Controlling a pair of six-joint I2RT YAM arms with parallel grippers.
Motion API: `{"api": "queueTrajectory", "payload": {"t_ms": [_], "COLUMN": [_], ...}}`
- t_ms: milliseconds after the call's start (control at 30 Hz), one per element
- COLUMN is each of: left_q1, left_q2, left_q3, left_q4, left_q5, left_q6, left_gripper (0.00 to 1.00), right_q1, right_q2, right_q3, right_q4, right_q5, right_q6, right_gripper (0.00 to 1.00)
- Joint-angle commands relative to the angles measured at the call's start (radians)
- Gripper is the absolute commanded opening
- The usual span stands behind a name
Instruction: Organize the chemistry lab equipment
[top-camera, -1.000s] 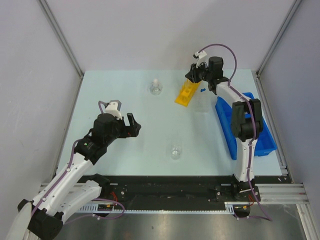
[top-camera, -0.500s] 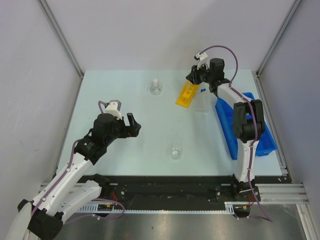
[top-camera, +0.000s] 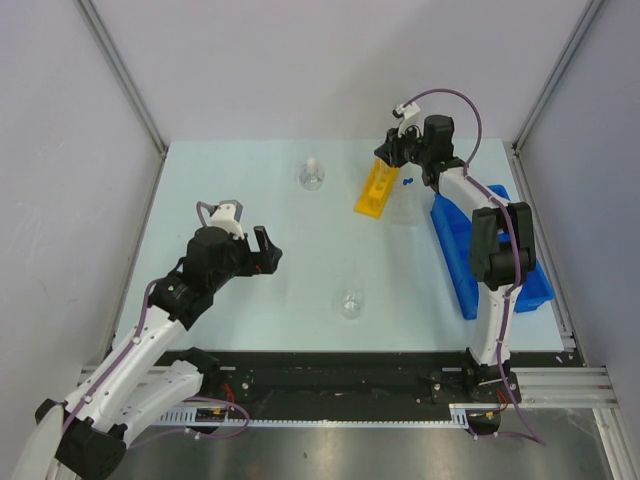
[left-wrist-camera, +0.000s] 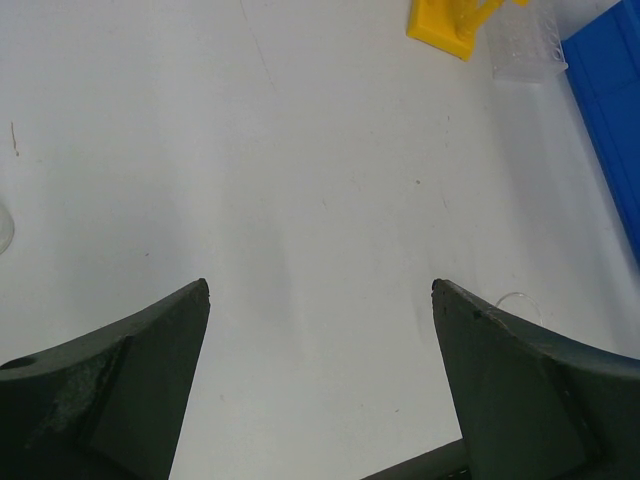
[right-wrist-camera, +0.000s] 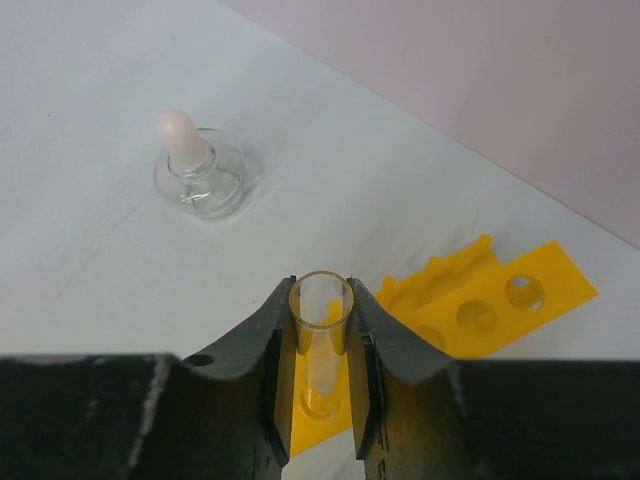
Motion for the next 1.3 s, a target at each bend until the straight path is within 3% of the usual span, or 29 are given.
{"api": "queueTrajectory", "payload": {"t_ms": [0,1267], "left_q1": [0.008,0.008], "left_q2": [-0.016,-0.025], "left_q3": [0.008,0.006], "left_q4": [0.031,0.036], "left_q5": [0.014,0.020], "left_q6": [0.008,0.011], "left_gripper": [0.97,0.98], "right_q1": [-0.006,-0.016], "right_q2": [-0.063,-0.115], "right_q3": [-0.017,-0.097], "right_q4": [0.032,0.029], "right_q5": [-0.006,-0.008], "right_q6": [0.001,-0.012], "right_gripper": [0.24,0.33]}}
